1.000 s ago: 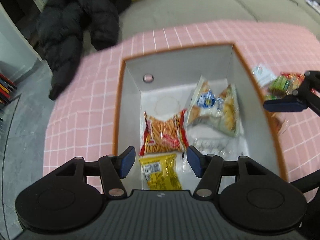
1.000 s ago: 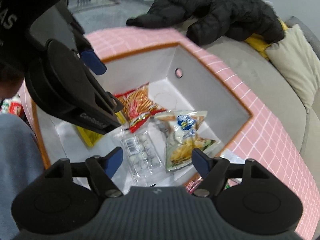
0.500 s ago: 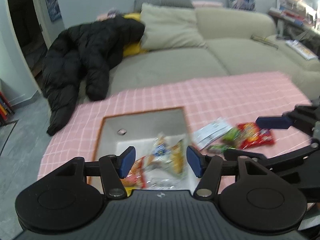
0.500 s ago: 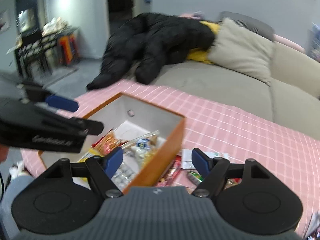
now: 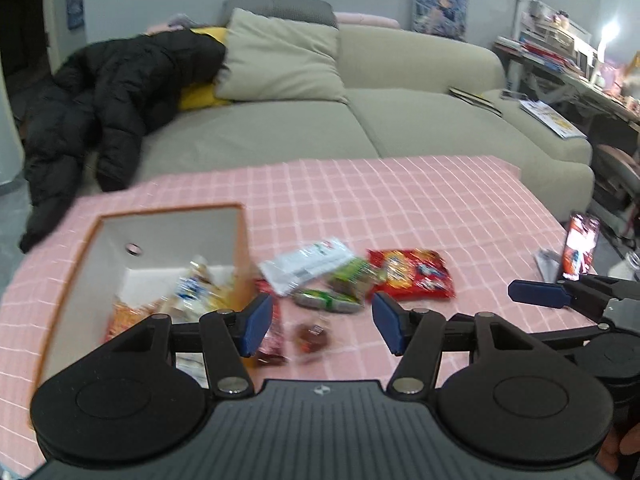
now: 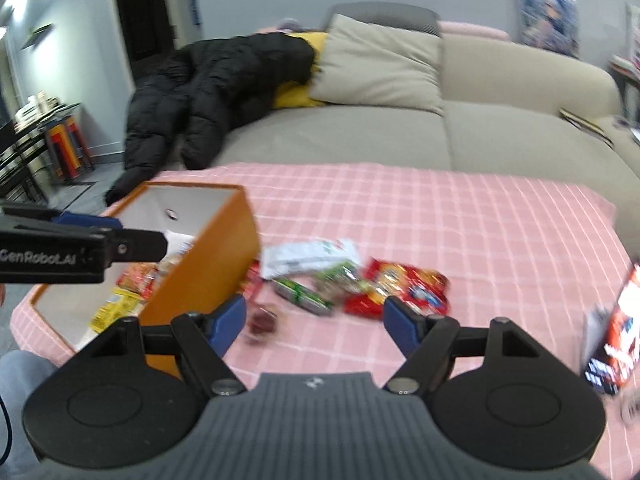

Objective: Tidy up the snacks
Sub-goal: 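Withdraw both tools from the box toward the remaining snacks, then grasp the clear red-date packet with left tool while right tool grasps the green raisin bag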

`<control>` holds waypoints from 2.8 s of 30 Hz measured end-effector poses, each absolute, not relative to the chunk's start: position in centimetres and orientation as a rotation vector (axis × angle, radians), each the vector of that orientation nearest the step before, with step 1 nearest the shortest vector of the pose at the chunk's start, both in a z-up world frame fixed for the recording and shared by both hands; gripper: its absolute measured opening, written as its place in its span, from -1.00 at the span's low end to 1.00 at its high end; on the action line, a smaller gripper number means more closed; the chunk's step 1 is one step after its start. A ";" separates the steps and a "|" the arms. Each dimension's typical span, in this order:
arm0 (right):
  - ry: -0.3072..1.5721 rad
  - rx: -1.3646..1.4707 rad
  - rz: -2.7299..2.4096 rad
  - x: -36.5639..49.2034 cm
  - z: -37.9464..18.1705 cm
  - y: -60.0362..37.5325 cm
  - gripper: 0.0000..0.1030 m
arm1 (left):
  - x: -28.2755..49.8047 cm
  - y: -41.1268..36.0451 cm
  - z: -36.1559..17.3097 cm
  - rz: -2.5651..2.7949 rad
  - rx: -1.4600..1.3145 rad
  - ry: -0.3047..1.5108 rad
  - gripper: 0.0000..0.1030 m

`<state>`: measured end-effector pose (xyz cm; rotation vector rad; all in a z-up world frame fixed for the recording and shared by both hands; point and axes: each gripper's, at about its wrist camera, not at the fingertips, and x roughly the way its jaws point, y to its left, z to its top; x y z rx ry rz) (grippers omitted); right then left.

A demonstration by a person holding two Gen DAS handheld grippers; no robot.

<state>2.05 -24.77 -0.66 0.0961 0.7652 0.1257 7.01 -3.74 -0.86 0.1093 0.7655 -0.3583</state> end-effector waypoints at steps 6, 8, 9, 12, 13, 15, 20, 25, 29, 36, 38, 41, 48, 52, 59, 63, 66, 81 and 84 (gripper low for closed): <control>0.819 0.105 0.065 0.8 -2.6 -27.2 0.30 | 6.0 -5.9 -3.2 -0.372 0.105 0.785 0.31; 0.829 0.103 0.067 0.8 -3.1 -27.5 0.30 | 5.7 -6.3 -3.9 -0.372 0.110 0.805 0.31; 0.834 0.102 0.070 0.9 -3.2 -27.7 0.30 | 5.7 -6.4 -4.2 -0.368 0.111 0.816 0.31; 0.840 0.082 0.076 0.9 -3.8 -27.5 0.30 | 6.1 -6.4 -4.9 -0.350 0.112 0.847 0.31; 0.844 0.077 0.079 0.9 -3.9 -27.4 0.30 | 6.3 -6.4 -5.1 -0.344 0.110 0.855 0.31; 0.857 0.073 0.088 1.2 -4.5 -27.3 0.30 | 6.8 -6.3 -5.6 -0.323 0.103 0.871 0.31; 0.878 0.073 0.091 2.1 -5.4 -27.5 0.30 | 8.5 -7.1 -6.9 -0.259 0.097 0.896 0.31; 0.879 0.053 0.087 3.9 -6.1 -28.0 0.31 | 10.5 -8.1 -8.5 -0.198 0.109 0.902 0.31; 0.872 0.034 0.125 5.7 -6.7 -28.1 0.31 | 11.9 -8.7 -10.0 -0.157 0.144 0.913 0.31; 0.863 -0.047 0.199 9.4 -8.1 -27.2 0.31 | 13.0 -9.4 -12.4 -0.101 0.211 0.920 0.31; 0.871 -0.051 0.216 10.3 -8.5 -27.1 0.31 | 13.1 -9.6 -12.9 -0.099 0.228 0.924 0.31; 0.871 -0.054 0.239 11.2 -9.1 -27.0 0.30 | 13.5 -9.3 -13.5 -0.088 0.206 0.929 0.30; 0.858 -0.081 0.298 13.7 -10.2 -26.8 0.17 | 14.9 -8.4 -14.3 -0.127 0.118 0.956 0.26; 0.842 -0.087 0.332 15.3 -10.5 -26.5 0.17 | 16.0 -7.5 -14.9 -0.133 0.062 0.997 0.12; 0.900 -0.062 0.380 18.6 -11.5 -25.3 0.13 | 17.0 -6.6 -15.1 -0.168 0.010 1.037 -0.03; 0.945 -0.068 0.396 19.6 -12.4 -24.5 0.11 | 17.1 -6.3 -15.1 -0.172 -0.019 1.047 -0.06; 0.958 -0.077 0.382 20.0 -13.1 -24.2 0.14 | 17.1 -6.3 -15.1 -0.174 -0.021 1.050 -0.07; 0.996 -0.119 0.344 20.3 -13.8 -23.4 -0.21 | 17.1 -6.3 -15.1 -0.169 -0.014 1.049 -0.21; 0.990 -0.091 0.345 19.9 -13.0 -23.7 -0.22 | 16.7 -6.1 -14.8 -0.168 -0.023 1.036 -0.23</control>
